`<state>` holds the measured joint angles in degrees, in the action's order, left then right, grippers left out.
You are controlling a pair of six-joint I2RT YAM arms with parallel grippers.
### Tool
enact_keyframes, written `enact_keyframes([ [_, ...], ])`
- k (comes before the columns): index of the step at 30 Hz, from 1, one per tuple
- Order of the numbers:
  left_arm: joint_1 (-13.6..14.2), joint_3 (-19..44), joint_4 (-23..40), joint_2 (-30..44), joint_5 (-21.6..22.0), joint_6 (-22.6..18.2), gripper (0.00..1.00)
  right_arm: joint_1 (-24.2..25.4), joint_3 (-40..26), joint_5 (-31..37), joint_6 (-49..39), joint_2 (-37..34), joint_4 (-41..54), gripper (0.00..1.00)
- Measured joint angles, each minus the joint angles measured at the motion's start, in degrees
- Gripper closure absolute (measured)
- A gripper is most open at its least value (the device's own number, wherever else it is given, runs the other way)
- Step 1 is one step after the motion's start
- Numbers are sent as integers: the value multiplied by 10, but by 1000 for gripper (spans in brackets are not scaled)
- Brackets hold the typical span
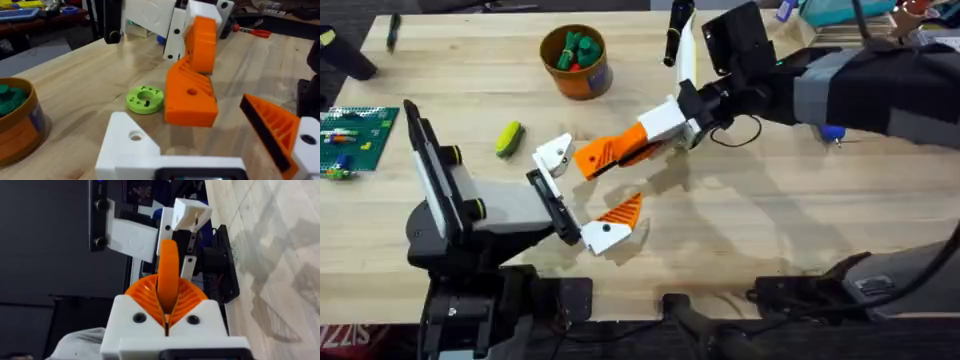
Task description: Pick up the gripper from the table and insert it into the empty holder that is missing its gripper. Then pick up a screw, insert it into the mounting hole, and use the screwdriver to tighten it. Finally, clean up the table by picking up the vegetable and placing it into the bucket.
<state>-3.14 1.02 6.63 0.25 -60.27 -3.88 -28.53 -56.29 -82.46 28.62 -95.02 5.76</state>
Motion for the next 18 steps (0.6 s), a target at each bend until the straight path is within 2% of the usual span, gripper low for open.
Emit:
enact_keyframes([
  [7,0,0,0,0,0,0,16,-1,0,1,19,-45,-20,984],
  [18,0,0,0,0,-1,0,15,-10,1,-1,102,-67,-152,984],
])
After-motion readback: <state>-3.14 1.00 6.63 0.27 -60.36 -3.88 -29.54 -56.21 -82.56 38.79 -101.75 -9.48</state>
